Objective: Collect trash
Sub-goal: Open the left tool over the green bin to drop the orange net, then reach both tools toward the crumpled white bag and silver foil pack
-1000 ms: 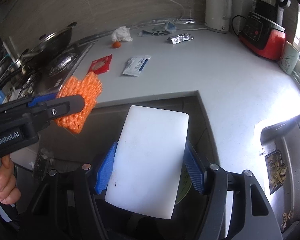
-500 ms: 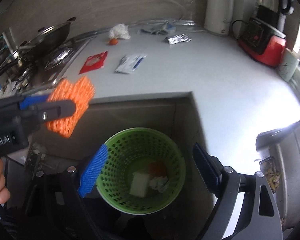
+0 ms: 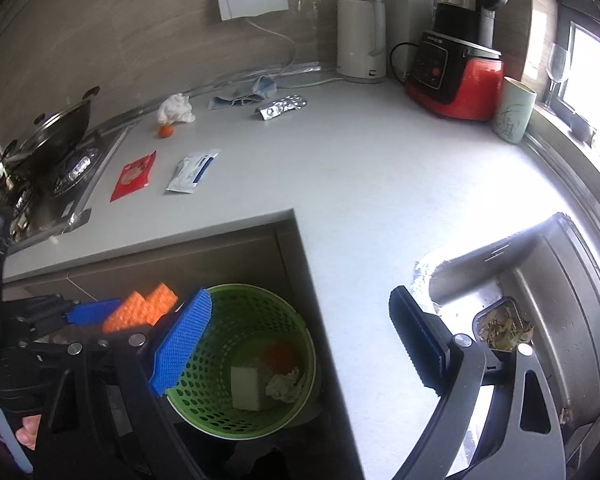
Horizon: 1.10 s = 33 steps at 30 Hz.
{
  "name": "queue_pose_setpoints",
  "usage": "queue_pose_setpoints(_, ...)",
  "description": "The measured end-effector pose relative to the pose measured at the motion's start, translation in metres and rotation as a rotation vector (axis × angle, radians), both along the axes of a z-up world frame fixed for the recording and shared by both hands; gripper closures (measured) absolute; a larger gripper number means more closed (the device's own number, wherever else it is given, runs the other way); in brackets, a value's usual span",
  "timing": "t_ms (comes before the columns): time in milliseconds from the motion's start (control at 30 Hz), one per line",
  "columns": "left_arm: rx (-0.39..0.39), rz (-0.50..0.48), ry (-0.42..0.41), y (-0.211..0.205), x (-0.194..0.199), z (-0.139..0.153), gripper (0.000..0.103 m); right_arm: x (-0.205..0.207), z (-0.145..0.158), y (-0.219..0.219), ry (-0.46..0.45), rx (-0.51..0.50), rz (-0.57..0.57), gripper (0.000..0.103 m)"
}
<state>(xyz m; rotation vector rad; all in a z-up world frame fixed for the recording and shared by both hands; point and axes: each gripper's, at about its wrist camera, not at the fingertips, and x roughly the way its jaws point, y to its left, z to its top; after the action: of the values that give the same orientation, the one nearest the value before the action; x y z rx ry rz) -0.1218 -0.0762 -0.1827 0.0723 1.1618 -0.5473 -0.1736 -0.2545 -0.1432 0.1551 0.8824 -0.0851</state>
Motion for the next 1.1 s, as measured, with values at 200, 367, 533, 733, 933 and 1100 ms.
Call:
queue_pose_setpoints(200,0.006,0.016,-0.002,-0.004,0.002,-0.001,0.03,-0.003,-0.001,-0.001,0.004,0.001,0.003,0.013)
queue_pose_setpoints(367,0.01,0.033,-0.013,-0.002,0.004,0.004,0.025,-0.002,0.0,0.0,0.0,0.004,0.01,0.013)
queue_pose_setpoints(533,0.025,0.069,-0.06,0.008,0.009,0.016,0.021,0.0,0.003,0.0,-0.008,0.008,0.012,0.009)
queue_pose_setpoints(733,0.03,0.124,-0.112,0.026,0.02,0.034,0.018,0.005,0.006,0.004,-0.017,0.006,0.019,0.008)
queue_pose_setpoints(933,0.05,0.176,-0.154,0.043,0.029,0.045,0.012,0.014,0.008,0.008,-0.018,0.004,0.024,0.002)
queue_pose_setpoints(1100,0.046,0.224,-0.173,0.061,0.046,0.054,0.008,0.029,0.01,0.015,-0.019,0.002,0.041,0.002)
